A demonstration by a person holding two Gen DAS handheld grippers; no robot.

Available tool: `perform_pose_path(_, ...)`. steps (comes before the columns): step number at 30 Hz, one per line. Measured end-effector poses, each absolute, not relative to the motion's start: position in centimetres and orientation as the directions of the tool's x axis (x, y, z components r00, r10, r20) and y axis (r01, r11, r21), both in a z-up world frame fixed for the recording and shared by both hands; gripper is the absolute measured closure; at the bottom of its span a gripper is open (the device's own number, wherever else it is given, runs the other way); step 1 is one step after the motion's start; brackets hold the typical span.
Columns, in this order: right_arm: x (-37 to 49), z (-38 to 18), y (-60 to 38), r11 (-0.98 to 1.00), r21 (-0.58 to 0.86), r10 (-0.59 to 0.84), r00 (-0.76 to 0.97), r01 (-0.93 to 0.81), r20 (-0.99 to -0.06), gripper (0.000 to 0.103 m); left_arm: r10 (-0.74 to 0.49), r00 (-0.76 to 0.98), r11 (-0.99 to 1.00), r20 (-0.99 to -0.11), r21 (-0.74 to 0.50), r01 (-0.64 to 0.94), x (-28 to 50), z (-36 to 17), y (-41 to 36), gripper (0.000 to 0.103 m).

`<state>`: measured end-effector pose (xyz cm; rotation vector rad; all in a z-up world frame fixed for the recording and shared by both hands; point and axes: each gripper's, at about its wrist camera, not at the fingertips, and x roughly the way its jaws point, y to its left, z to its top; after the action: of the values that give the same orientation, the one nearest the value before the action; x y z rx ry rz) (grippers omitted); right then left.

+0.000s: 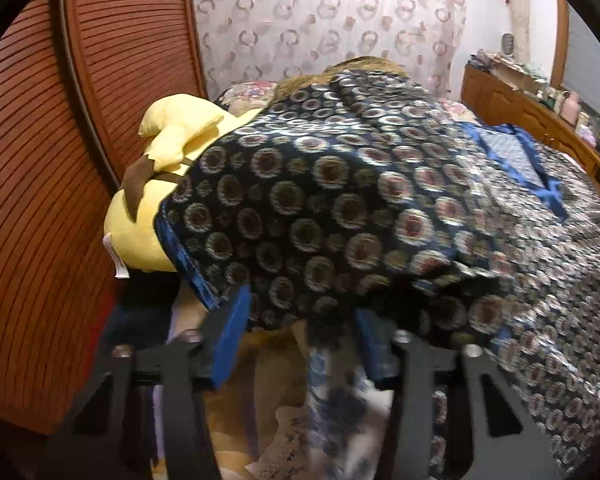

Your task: Fold small clothes

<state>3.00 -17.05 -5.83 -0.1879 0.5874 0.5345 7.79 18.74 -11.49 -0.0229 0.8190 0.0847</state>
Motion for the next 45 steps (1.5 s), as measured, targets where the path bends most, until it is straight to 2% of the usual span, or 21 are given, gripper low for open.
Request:
perform_pose_path(3, 3.1, -5.8, -17.5, 0.853, -0.014, 0.422, 0.704, -0.522, -0.571, 0.000, 0.086, 0.694, 0.993, -0.715, 0.009, -0.115, 7.9, -11.3, 19.7, 0.093)
perform_pose_path(4, 3.1, -5.8, -17.6, 0.855, -0.011, 0.421, 0.705, -0.519, -0.571, 0.000, 0.084, 0.702, 0.993, -0.708, 0.001, -0.118, 7.8, -11.0, 19.9, 0.097)
perform_pose_path(6, 3.2, -5.9, -18.0, 0.858, -0.006, 0.418, 0.705, -0.513, -0.573, 0.000, 0.095, 0.726, 0.992, -0.681, 0.001, -0.129, 7.6, -10.1, 20.3, 0.100)
perform_pose_path(15, 3.3, -5.4, -19.4, 0.872, 0.007, 0.408, 0.721, -0.489, -0.560, 0.000, 0.032, 0.823, 0.999, -0.568, 0.022, -0.024, 8.9, -2.4, 17.2, 0.102)
perform_pose_path(22, 3.5, -5.3, -20.9, 0.886, 0.016, 0.394, 0.733, -0.464, -0.554, 0.000, -0.102, 0.820, 0.986, -0.563, 0.051, 0.157, 9.6, -0.3, 10.6, 0.102)
perform_pose_path(29, 3.6, -6.1, -21.8, 0.890, 0.026, 0.387, 0.724, -0.455, -0.571, 0.000, -0.163, 0.764, 0.972, -0.625, 0.030, 0.232, 9.0, -2.0, 7.4, 0.087)
perform_pose_path(31, 3.6, -6.5, -21.8, 0.890, 0.029, 0.385, 0.719, -0.454, -0.579, 0.000, -0.169, 0.766, 0.974, -0.620, 0.012, 0.225, 8.1, -2.2, 7.5, 0.076)
perform_pose_path(35, 3.7, -6.6, -21.7, 0.889, 0.029, 0.386, 0.714, -0.457, -0.584, 0.000, -0.178, 0.776, 0.977, -0.605, -0.017, 0.211, 6.8, -2.1, 8.2, 0.066)
perform_pose_path(38, 3.7, -6.5, -21.4, 0.887, 0.026, 0.387, 0.713, -0.461, -0.584, 0.000, -0.176, 0.787, 0.980, -0.591, -0.029, 0.197, 6.0, -2.0, 8.9, 0.055)
perform_pose_path(39, 3.8, -6.5, -21.2, 0.887, 0.025, 0.388, 0.712, -0.462, -0.585, 0.000, -0.173, 0.792, 0.981, -0.585, -0.034, 0.189, 5.7, -1.9, 9.2, 0.049)
perform_pose_path(45, 4.2, -6.2, -19.9, 0.871, 0.010, 0.400, 0.699, -0.491, -0.593, 0.000, -0.156, 0.806, 0.986, -0.571, -0.049, 0.157, 4.3, -2.0, 10.4, 0.045)
